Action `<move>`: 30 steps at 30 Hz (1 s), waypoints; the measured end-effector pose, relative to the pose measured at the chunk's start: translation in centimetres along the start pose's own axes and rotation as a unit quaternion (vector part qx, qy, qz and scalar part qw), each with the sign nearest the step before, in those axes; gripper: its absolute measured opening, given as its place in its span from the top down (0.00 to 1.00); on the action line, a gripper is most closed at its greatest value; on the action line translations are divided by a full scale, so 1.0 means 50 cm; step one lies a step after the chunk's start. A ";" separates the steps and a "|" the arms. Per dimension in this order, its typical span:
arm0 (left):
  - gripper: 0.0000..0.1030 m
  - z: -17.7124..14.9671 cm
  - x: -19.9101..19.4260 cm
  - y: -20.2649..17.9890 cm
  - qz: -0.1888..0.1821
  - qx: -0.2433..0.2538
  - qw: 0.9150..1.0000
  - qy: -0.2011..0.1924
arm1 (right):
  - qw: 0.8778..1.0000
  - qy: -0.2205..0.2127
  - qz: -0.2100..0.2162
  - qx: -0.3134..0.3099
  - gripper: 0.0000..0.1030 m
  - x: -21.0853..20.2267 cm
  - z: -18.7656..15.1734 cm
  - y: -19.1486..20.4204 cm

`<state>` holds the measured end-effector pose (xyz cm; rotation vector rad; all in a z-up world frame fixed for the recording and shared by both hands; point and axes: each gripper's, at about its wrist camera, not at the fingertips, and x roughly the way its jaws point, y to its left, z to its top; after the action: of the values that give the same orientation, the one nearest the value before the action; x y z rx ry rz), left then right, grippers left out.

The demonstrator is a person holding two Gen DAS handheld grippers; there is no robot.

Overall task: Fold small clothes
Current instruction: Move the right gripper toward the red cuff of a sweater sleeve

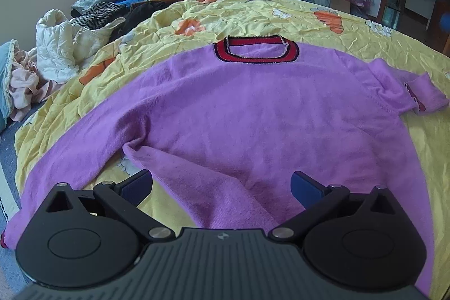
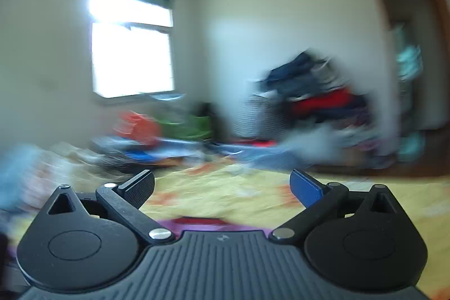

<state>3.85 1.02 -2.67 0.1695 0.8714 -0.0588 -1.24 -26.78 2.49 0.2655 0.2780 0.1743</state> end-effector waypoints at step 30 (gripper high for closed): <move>0.00 -0.003 -0.048 -0.012 -0.030 -0.002 0.999 -0.028 | 0.994 -0.070 0.081 -0.012 0.00 -0.055 0.273 0.037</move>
<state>2.14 0.42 -0.99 0.1368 0.8205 -0.1178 -0.09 -28.79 16.34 0.2741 0.1149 0.3173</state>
